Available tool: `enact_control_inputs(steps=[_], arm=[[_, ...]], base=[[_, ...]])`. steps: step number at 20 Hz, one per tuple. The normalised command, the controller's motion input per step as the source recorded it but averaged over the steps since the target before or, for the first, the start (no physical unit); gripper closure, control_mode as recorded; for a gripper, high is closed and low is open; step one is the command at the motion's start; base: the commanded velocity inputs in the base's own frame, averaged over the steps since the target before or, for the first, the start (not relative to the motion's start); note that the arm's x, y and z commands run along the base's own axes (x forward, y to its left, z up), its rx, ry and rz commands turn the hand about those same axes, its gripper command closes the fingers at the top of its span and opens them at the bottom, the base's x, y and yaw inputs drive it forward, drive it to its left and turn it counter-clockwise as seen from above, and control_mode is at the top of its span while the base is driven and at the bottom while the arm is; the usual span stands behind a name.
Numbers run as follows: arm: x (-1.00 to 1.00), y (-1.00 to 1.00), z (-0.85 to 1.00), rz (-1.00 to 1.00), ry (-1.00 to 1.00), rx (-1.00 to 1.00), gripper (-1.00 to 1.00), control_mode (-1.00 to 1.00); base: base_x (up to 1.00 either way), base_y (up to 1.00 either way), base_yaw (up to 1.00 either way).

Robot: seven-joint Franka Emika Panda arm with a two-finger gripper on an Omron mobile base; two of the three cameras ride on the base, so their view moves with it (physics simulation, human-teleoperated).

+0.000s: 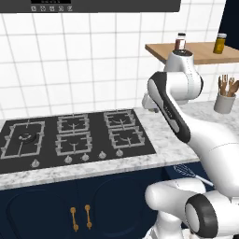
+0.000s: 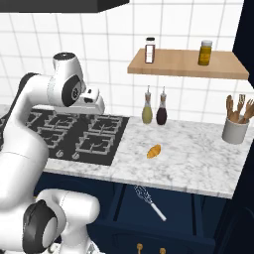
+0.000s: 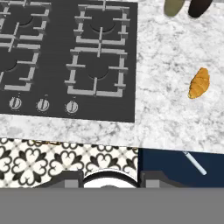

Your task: Pick the whisk from the drawer and place it on the counter.

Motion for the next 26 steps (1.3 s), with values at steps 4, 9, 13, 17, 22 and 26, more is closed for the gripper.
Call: enact_control_inputs(steps=[4, 9, 13, 17, 22, 26], arm=[[-0.15, -0.31, -0.09, 0.00, 0.00, 0.00, -1.00, -1.00], [-0.30, -0.61, -0.26, 0.00, 0.00, 0.00, -1.00, -1.00], [-0.33, -0.62, -0.27, 0.00, 0.00, 0.00, -1.00, -1.00], [-0.44, -0.47, -0.20, 0.00, 0.04, 0.00, -1.00, -1.00], [-0.42, -0.58, -0.20, 0.00, 0.00, 0.00, -1.00, -1.00], [-0.34, -0.52, -0.32, 0.00, 0.00, 0.00, -1.00, -1.00]], base=[[0.00, 0.00, 0.00], [0.00, 0.00, 0.00], [0.00, 0.00, 0.00], [0.00, 0.00, 0.00], [0.00, 0.00, 0.00], [0.00, 0.00, 0.00]])
